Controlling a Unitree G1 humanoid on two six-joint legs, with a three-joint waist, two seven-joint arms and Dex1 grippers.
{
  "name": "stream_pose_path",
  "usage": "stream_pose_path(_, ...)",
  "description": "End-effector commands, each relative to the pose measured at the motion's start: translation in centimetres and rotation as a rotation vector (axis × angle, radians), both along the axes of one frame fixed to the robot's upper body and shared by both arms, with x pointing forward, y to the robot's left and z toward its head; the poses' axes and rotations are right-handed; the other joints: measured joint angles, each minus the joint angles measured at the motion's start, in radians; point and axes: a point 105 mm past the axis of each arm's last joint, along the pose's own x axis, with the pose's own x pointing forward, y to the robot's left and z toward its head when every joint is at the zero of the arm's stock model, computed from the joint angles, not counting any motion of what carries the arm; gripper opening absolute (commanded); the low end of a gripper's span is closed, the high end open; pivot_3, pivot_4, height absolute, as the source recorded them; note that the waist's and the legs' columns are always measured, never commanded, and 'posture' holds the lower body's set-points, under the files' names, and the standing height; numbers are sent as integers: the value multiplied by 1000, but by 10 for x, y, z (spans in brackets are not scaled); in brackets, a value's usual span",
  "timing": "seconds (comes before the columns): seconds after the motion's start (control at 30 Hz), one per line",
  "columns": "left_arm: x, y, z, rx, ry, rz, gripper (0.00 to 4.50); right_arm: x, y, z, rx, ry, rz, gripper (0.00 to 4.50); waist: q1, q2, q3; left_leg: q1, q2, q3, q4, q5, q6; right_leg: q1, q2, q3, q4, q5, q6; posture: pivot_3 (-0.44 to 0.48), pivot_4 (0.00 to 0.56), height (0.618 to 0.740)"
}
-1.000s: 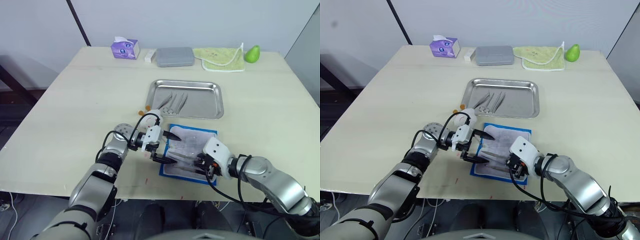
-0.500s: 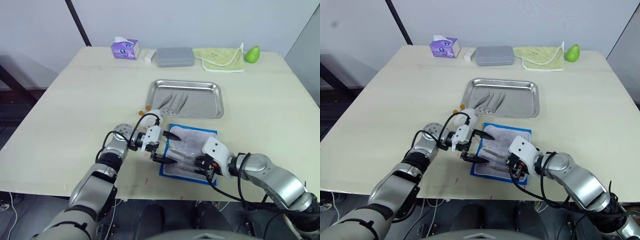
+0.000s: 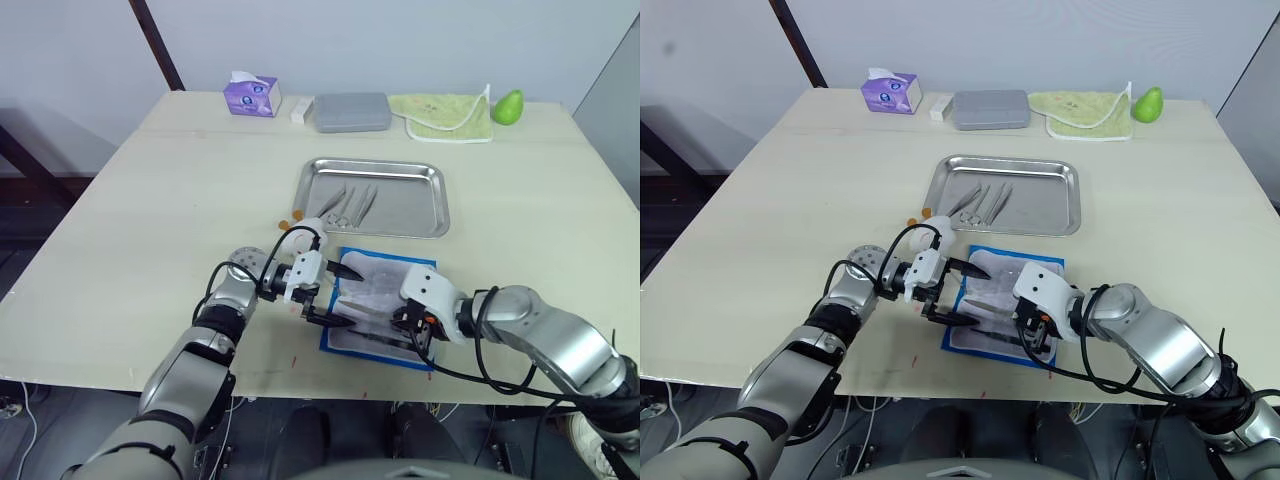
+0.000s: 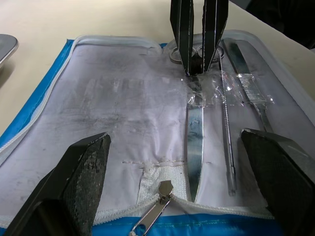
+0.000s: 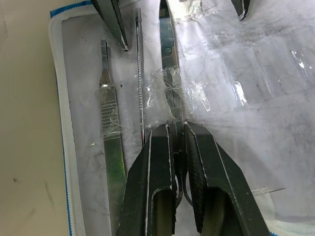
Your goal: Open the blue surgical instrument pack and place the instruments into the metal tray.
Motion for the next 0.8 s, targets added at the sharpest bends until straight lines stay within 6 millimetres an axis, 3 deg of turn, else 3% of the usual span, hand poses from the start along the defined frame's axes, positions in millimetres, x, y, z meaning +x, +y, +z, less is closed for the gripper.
stream_pose_path(0.03,-19,7,-30,120,96,-62,4500,1,5,16,5,-40,34,52,0,0,0,0,0,0,0,0,0,0,0,0,0,0,0,0,150,740)
stream_pose_path(0.8,-17,6,-31,139,99,-58,4500,0,8,33,-74,-38,98,52,1,0,0,-2,0,-1,0,0,0,-1,-1,-1,0,0,0,0,150,740)
